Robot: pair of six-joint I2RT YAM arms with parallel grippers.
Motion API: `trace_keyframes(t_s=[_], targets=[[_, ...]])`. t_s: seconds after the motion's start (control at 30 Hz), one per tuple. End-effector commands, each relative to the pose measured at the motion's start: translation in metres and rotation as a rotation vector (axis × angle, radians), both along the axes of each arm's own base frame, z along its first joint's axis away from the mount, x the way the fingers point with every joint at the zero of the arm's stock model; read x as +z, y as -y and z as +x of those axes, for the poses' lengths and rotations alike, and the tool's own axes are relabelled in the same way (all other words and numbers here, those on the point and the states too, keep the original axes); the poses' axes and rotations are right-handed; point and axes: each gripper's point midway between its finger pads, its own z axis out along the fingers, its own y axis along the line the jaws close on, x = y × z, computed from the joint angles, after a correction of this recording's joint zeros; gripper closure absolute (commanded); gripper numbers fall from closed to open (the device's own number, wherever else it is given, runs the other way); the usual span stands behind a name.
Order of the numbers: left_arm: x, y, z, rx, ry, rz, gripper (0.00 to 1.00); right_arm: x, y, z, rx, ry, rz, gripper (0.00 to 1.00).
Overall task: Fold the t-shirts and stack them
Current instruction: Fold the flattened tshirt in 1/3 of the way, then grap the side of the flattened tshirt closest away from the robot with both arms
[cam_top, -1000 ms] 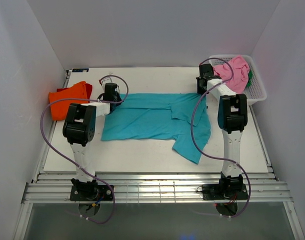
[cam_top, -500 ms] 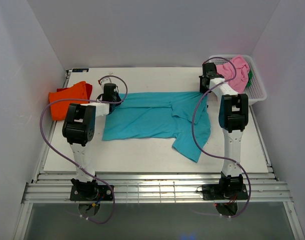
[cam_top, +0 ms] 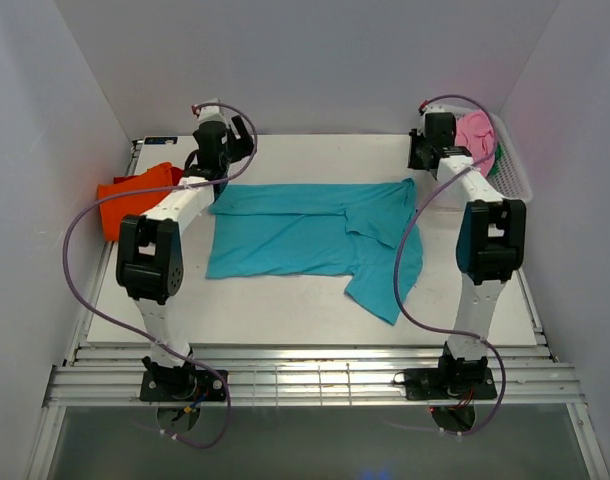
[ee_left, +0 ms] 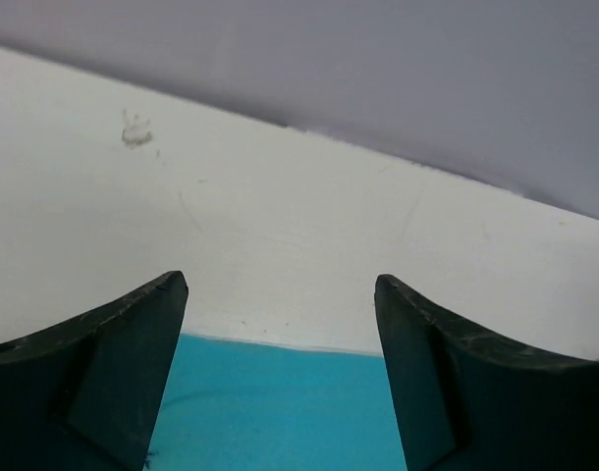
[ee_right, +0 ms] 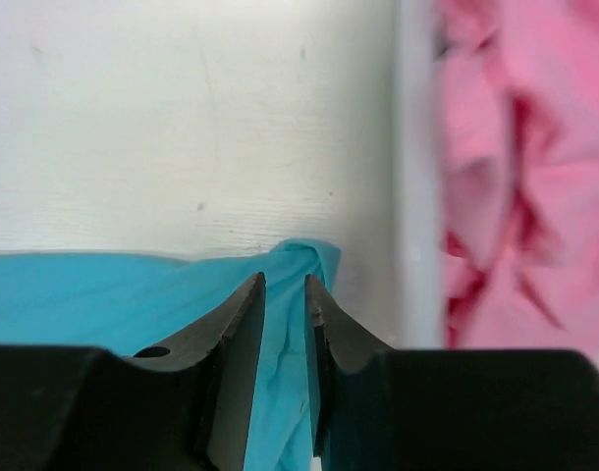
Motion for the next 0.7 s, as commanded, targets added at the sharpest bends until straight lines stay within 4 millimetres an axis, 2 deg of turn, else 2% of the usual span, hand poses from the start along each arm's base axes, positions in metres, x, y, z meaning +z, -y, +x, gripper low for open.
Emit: trace_keyframes(t_s=[0.0,0.03,0.07,0.1,0.13,0.17,0.2,0.23,0.27,0.3,0.33,0.37,0.4,0.43,0.5,0.53,0.67], targets=[[0.123,0.014,-0.034,-0.039,0.233,0.034,0.11,0.146,-0.009,-0.006,0.066,0.349,0.046,0.71],[0.124,0.012,-0.045,-0.028,0.226,0.030,0.10,0.161,-0.010,-0.022,0.065,0.351,0.051,0.68],[0.120,0.010,-0.056,-0.019,0.211,0.024,0.10,0.150,-0.011,-0.035,0.068,0.311,0.057,0.68],[0.107,0.007,-0.079,-0.022,0.169,0.021,0.10,0.148,-0.013,-0.046,0.075,0.295,0.067,0.68],[0.097,0.006,-0.092,-0.020,0.143,0.017,0.10,0.162,-0.018,-0.064,0.092,0.313,0.078,0.68],[0.086,0.002,-0.104,0.008,0.116,0.003,0.10,0.158,-0.022,-0.075,0.101,0.298,0.084,0.68],[0.046,-0.002,-0.125,0.019,0.019,0.019,0.10,0.130,-0.025,-0.092,0.107,0.240,0.085,0.68],[0.048,-0.007,-0.140,0.033,0.020,0.011,0.10,0.143,-0.032,-0.108,0.126,0.275,0.093,0.67],[0.039,-0.008,-0.152,0.049,-0.003,0.000,0.10,0.137,-0.034,-0.117,0.131,0.269,0.092,0.66],[0.026,-0.007,-0.164,0.047,-0.034,0.003,0.10,0.116,-0.035,-0.129,0.130,0.234,0.089,0.65],[0.012,-0.010,-0.182,0.048,-0.065,0.005,0.10,0.122,-0.037,-0.139,0.132,0.250,0.092,0.65],[-0.001,-0.013,-0.194,0.056,-0.105,0.010,0.10,0.117,-0.039,-0.146,0.136,0.237,0.098,0.65],[-0.008,-0.014,-0.203,0.073,-0.120,-0.009,0.10,0.102,-0.039,-0.157,0.139,0.198,0.099,0.65],[-0.019,-0.018,-0.218,0.078,-0.137,-0.013,0.10,0.107,-0.046,-0.166,0.156,0.213,0.112,0.65],[-0.031,-0.024,-0.231,0.112,-0.157,-0.031,0.10,0.103,-0.050,-0.178,0.159,0.215,0.104,0.65],[-0.037,-0.026,-0.236,0.125,-0.168,-0.034,0.10,0.099,-0.057,-0.191,0.170,0.208,0.104,0.65],[-0.074,-0.047,-0.266,0.234,-0.283,-0.002,0.10,0.080,-0.067,-0.223,0.145,0.121,0.096,0.65]])
